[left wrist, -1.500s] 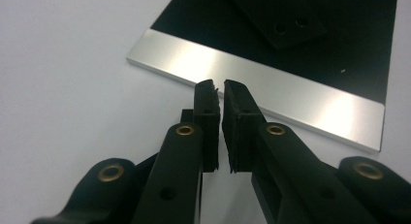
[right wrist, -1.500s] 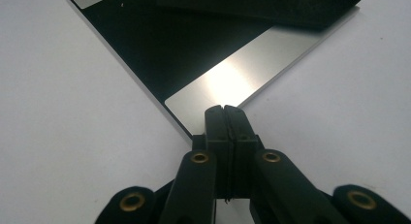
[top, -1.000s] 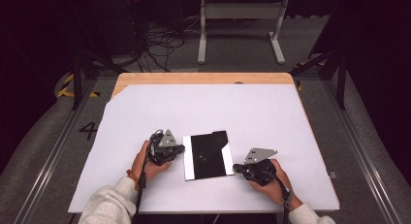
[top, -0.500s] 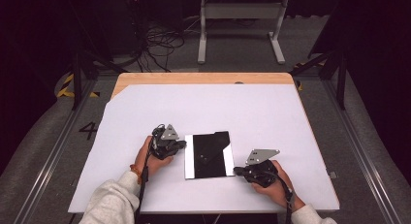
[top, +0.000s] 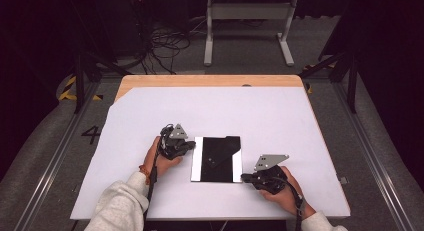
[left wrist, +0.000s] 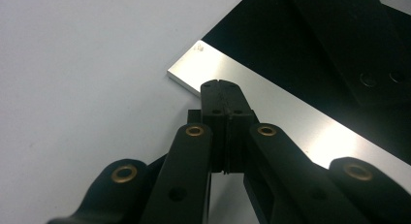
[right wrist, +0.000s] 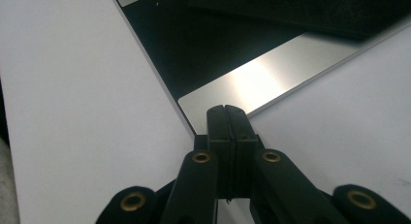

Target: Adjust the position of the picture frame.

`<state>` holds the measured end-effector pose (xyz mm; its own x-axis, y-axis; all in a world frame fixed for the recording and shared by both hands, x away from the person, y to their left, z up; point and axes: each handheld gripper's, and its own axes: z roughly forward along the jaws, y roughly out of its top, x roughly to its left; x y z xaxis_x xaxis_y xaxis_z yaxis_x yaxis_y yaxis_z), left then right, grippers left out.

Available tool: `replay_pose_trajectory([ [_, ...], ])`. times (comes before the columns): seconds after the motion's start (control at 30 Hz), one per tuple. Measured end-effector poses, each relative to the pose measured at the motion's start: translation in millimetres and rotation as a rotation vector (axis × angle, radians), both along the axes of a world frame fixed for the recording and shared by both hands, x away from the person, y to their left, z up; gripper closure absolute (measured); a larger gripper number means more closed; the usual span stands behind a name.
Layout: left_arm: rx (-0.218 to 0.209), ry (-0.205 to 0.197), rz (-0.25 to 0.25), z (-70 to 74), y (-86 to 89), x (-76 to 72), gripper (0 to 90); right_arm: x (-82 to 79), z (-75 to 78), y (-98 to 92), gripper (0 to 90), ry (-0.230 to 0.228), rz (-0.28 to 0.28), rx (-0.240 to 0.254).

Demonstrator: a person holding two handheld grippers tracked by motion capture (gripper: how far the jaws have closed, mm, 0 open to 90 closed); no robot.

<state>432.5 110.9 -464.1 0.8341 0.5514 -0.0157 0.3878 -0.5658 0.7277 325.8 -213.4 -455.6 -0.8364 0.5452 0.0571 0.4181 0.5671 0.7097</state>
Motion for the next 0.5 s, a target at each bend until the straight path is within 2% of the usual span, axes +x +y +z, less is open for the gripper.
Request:
replay_pose_trajectory([
  [0.07,-0.003,0.001,0.005,-0.1,-2.0,3.1,89.9,-2.3,1.5,2.8,90.0,-0.009,0.006,-0.02],
  [0.13,-0.011,0.002,0.008,-0.5,-3.8,5.7,89.9,-2.6,1.2,3.5,90.0,-0.002,0.011,-0.013],
  [0.23,-0.034,0.039,0.009,-0.4,-3.9,11.8,89.9,-2.1,0.3,3.2,90.0,0.019,0.011,0.007],
  [0.37,-0.035,0.04,0.011,-0.3,-7.0,14.9,89.9,-5.3,1.3,7.4,90.0,0.027,0.023,0.021],
  [0.47,-0.026,0.028,0.008,-0.1,-7.9,15.2,89.8,-8.4,3.4,12.4,90.0,0.003,0.038,-0.012],
  [0.5,-0.008,0.015,-0.001,0.8,-8.6,14.2,89.7,-8.1,3.0,12.2,90.0,0.006,0.038,-0.007],
])
